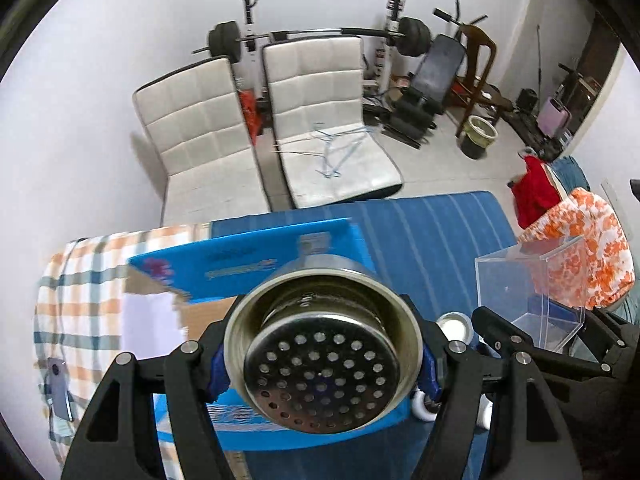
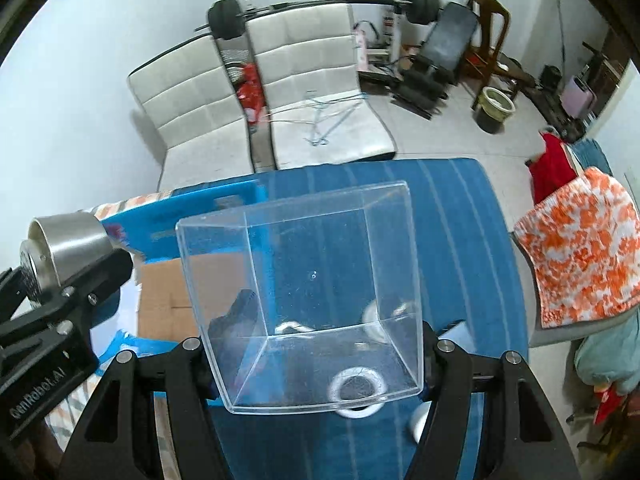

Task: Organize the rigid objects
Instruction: 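Carry the canister with the left tool while the right tool carries the acrylic box into the blue cardboard box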

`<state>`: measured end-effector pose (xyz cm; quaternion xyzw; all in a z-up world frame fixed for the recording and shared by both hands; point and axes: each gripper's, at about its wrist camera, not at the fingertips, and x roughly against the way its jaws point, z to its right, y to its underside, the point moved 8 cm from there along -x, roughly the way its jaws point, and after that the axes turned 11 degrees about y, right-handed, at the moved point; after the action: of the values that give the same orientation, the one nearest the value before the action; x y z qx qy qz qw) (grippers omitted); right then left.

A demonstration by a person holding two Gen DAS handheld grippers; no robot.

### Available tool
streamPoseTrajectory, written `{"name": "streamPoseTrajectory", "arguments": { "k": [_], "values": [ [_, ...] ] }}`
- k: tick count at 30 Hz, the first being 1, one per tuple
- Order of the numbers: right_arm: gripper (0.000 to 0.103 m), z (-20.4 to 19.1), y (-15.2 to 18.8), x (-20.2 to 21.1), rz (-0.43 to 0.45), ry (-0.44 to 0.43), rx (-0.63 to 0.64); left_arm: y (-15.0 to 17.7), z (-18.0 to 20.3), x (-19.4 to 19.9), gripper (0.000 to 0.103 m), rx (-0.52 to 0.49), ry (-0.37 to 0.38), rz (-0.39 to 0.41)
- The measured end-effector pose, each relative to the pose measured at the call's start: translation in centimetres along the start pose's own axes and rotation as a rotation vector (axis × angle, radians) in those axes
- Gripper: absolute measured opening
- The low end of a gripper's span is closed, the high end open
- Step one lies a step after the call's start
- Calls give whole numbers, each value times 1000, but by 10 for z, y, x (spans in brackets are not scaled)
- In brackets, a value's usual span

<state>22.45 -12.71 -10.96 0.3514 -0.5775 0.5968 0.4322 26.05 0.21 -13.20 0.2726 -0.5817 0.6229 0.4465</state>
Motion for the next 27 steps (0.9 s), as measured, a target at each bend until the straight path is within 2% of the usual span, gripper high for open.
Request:
{"name": "streamPoseTrajectory", "arguments": {
  "k": [3, 7, 11, 16, 19, 24, 27],
  "values": [
    [68, -31, 1, -9, -27, -31, -13, 4, -28, 12, 69, 26, -10, 16],
    [68, -71, 0, -41, -90, -48, -3, 14, -70, 10, 69, 78, -4, 3],
    [68, -106, 1, -97, -192, -66, -6, 24, -111, -22, 69, 120, -22, -52],
    [68, -124, 3, -157, -257, -26, 19, 32, -156, -76, 69, 186, 5, -148],
    [68, -136, 6, -186, -309, -15, 29, 37, -171, -101, 69, 208, 18, -192],
    [68, -158, 8, -214, -340, 7, 88, 44, -182, -132, 69, 225, 33, -250],
    [69, -166, 10, -224, -361, 14, 111, 50, -186, -151, 69, 265, 84, -300]
  ]
}}
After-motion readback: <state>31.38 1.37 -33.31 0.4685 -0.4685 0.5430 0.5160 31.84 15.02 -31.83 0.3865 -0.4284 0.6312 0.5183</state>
